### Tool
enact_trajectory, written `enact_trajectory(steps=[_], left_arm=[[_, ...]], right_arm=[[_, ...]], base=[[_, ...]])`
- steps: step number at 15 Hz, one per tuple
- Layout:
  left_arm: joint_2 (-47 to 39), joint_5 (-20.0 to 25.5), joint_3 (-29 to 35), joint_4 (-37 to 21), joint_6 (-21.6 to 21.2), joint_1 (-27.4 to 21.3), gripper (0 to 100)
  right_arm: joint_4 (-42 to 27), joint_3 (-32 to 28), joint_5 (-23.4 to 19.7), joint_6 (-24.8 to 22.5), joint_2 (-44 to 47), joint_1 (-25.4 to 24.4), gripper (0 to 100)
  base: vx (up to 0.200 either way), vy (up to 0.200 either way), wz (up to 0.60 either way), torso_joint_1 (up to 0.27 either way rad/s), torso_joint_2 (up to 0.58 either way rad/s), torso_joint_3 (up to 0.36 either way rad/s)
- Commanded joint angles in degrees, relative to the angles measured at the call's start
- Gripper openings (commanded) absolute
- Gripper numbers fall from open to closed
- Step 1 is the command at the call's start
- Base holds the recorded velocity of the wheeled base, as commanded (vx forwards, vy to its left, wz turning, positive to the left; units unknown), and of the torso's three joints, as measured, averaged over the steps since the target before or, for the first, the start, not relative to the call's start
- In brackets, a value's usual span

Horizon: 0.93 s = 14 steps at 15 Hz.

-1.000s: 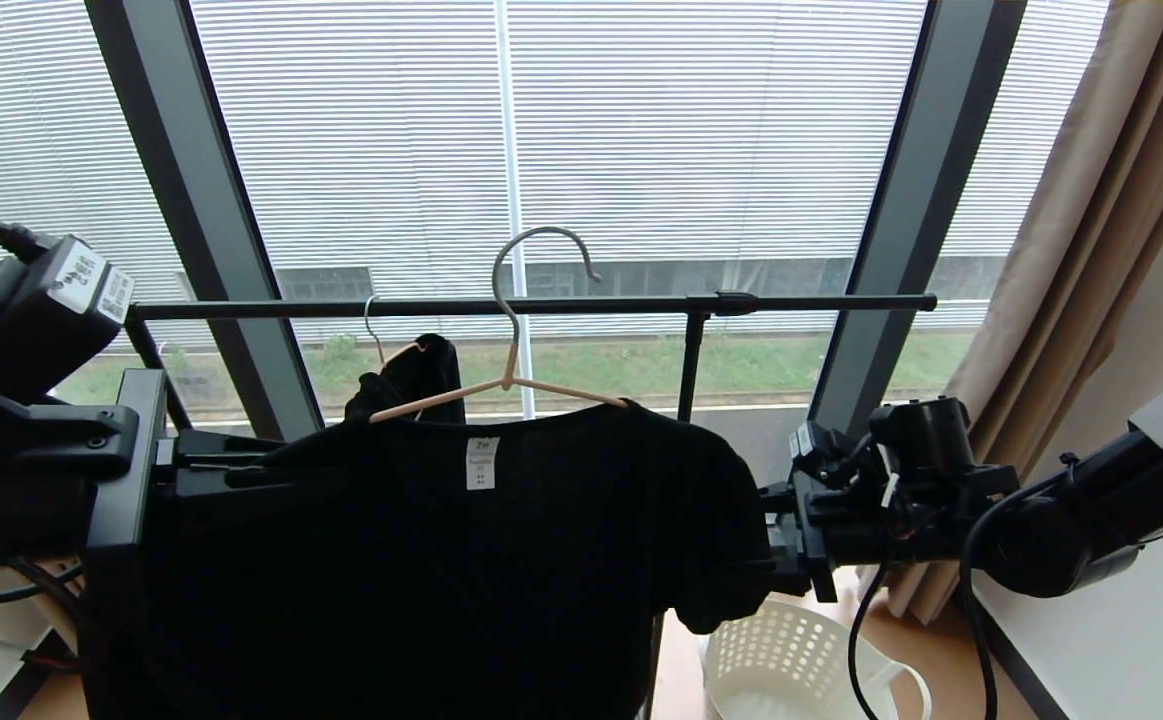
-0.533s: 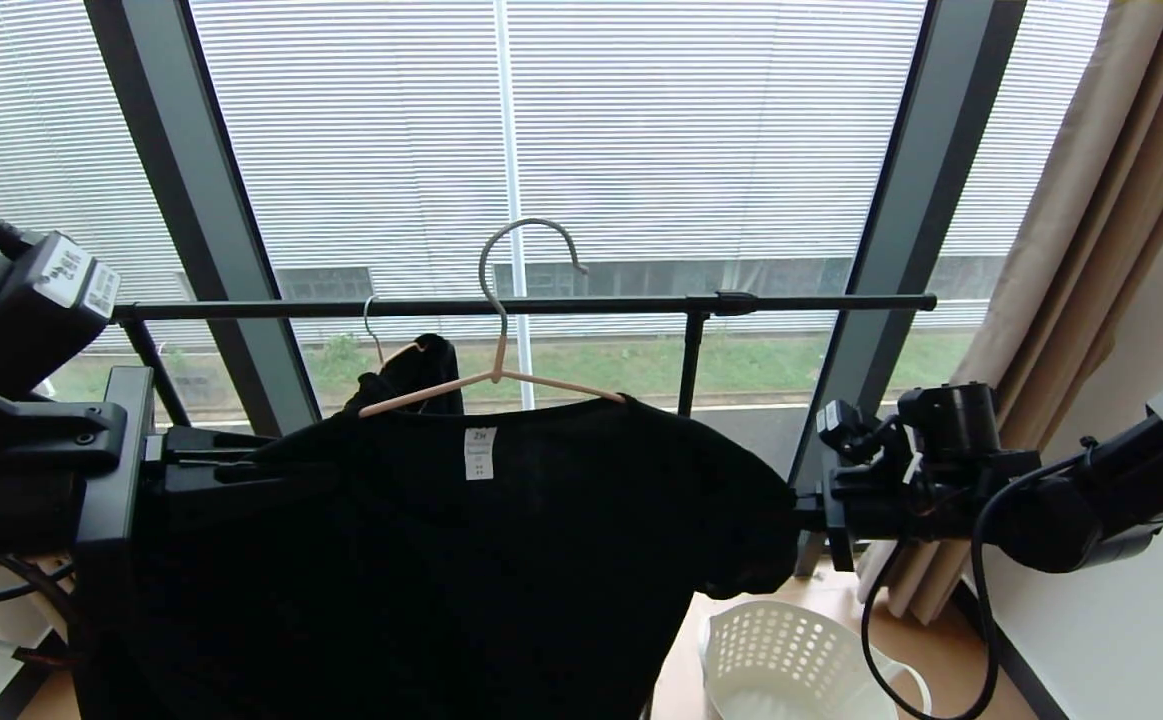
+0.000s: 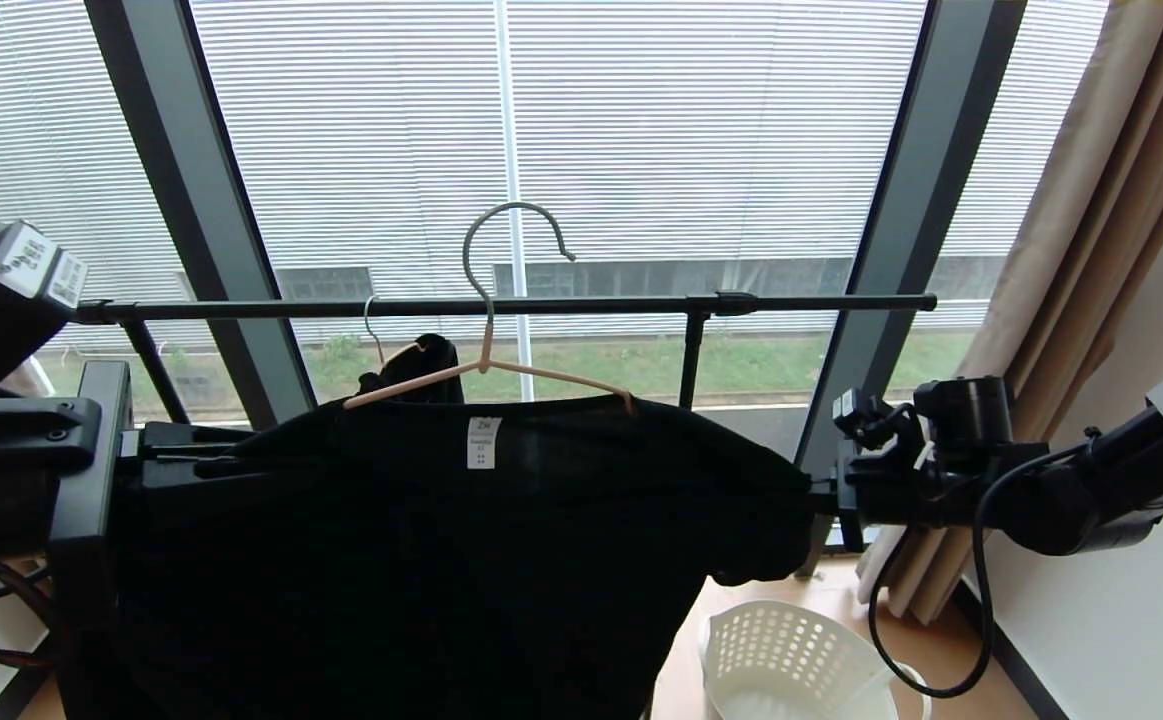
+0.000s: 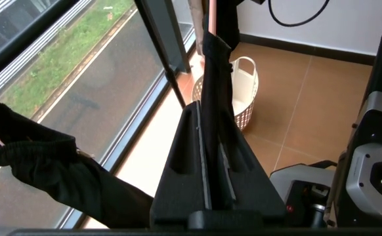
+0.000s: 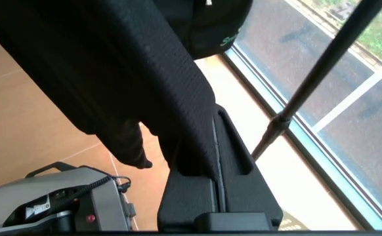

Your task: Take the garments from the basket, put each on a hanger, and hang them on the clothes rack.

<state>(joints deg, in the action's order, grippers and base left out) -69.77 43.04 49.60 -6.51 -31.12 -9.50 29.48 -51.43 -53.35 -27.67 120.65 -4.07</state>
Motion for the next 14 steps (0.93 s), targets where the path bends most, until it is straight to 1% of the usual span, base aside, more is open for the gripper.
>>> enact_trajectory(steps=[1, 2, 3, 6, 8, 9, 10, 11, 12, 13, 14], left_arm=[[-0.19, -0.07, -0.12, 0.01, 0.36, 0.00, 0], [-0.19, -0.07, -0.38, 0.09, 1.42, 0.00, 0], [-0.19, -0.15, -0.47, 0.01, 2.12, 0.00, 0], [-0.19, -0.33, -0.74, 0.01, 3.52, 1.59, 0], [-0.37, -0.59, -0.82, -0.17, 3.79, 3.78, 0], [-0.55, -1.12, -1.00, -0.35, 3.79, 4.75, 0], [-0.81, -3.14, -1.26, -0.35, 3.88, 4.75, 0], [-1.34, -6.66, -1.35, -0.35, 4.32, 4.22, 0], [-1.42, -8.24, -1.26, -0.35, 5.02, 3.78, 0], [-2.39, -13.34, -0.91, -0.17, 8.53, 0.18, 0], [-3.18, -17.29, -0.65, 0.18, 11.00, -2.19, 0]], right_arm=[[0.05, 0.46, 0.08, -0.10, -0.42, -0.50, 0], [0.76, 1.51, 0.17, -0.28, -1.21, -0.85, 0], [0.76, 2.13, 0.17, -0.80, -1.56, -0.94, 100], [0.76, 3.36, 0.08, -1.24, -4.02, -1.99, 100], [1.72, 4.59, -0.09, -3.62, -6.13, -2.34, 100], [1.64, 4.85, 0.00, -3.44, -7.89, -3.93, 100], [1.46, 5.03, 0.08, -3.00, -9.29, -4.81, 100], [1.55, 5.38, 0.17, -2.03, -10.61, -5.24, 100], [1.64, 5.55, 0.17, -1.59, -11.05, -5.60, 100], [1.72, 5.29, 1.31, 0.07, -11.67, -6.12, 100], [1.72, 5.03, 2.90, 2.10, -12.28, -6.56, 100]], base=[[0.000, 0.000, 0.00, 0.000, 0.00, 0.000], [0.000, 0.000, 0.00, 0.000, 0.00, 0.000], [0.000, 0.000, 0.00, 0.000, 0.00, 0.000], [0.000, 0.000, 0.00, 0.000, 0.00, 0.000], [0.000, 0.000, 0.00, 0.000, 0.00, 0.000], [0.000, 0.000, 0.00, 0.000, 0.00, 0.000], [0.000, 0.000, 0.00, 0.000, 0.00, 0.000], [0.000, 0.000, 0.00, 0.000, 0.00, 0.000], [0.000, 0.000, 0.00, 0.000, 0.00, 0.000], [0.000, 0.000, 0.00, 0.000, 0.00, 0.000], [0.000, 0.000, 0.00, 0.000, 0.00, 0.000]])
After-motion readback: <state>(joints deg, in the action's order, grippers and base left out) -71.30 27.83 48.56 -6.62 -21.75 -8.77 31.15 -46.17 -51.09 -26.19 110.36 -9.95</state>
